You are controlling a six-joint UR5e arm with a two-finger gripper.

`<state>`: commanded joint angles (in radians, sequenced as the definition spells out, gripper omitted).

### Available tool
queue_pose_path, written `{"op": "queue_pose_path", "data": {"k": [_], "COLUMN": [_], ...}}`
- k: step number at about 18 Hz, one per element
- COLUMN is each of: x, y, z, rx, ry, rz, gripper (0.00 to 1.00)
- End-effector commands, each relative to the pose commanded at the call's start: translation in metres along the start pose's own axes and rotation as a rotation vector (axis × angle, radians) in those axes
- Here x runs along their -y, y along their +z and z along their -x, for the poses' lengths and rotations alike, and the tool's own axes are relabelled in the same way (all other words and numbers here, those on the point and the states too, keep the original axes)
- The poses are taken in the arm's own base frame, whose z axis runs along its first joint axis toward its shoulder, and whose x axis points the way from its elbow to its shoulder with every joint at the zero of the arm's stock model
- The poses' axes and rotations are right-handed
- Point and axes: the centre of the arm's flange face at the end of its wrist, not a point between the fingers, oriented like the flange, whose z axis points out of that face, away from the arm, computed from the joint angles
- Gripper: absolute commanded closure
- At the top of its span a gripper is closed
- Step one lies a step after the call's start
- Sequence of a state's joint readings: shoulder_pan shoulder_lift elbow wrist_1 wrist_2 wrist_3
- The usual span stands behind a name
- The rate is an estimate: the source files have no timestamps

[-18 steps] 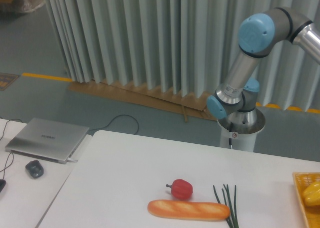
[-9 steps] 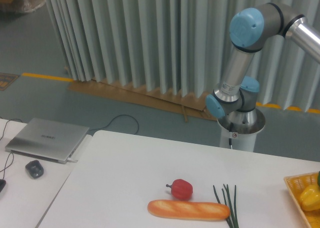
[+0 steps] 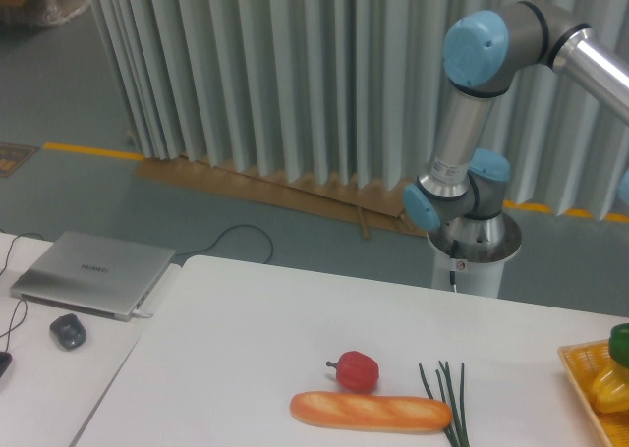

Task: Place the green pepper on the table
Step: 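Lift the green pepper out of the basket over its rim, then lower the held green pepper onto the table beside the green onions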

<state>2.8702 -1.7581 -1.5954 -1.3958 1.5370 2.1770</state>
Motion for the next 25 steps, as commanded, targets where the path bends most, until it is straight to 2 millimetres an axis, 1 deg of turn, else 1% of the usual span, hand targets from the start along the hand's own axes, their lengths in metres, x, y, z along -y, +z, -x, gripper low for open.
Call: {"op": "queue_pose_path", "data": {"k": [2,5,7,9,12,15,16,17,18,20,22,23,25], "x": [0.026,0.053,0.071,0.098,0.140,0.174,0.183,0.197,0.214,0.231,0.242,0.245,0.247], "y": [-0.005,-0.011,-0.012,-0.019,-0.018,-0.016,-0.015,-0.015,-0.010,-0.012,-0.009,-0.010,-0.002], "z": [0.006,0.008,0.011,0.013,0.021,0.025,0.029,0.035,0.043,0.051,0.057,0.059,0.067], "rx": [-0.003,0.001,-0.005,0.006,0.008,0.010,0.012,0.014,0.007,0.016,0.014,0.017,0.020], "ry": [-0.019,-0.032,-0.061,-0.084,-0.138,-0.168,-0.193,-0.217,-0.227,-0.246,-0.259,-0.260,-0.272], "rz": [-0.002,0.001,-0.003,0.005,0.012,0.012,0.011,0.011,0.012,0.013,0.013,0.013,0.015], "gripper": [0.39,0.39,0.39,0.39,0.40,0.40,0.40,0.40,0.40,0.40,0.40,0.40,0.40]}}
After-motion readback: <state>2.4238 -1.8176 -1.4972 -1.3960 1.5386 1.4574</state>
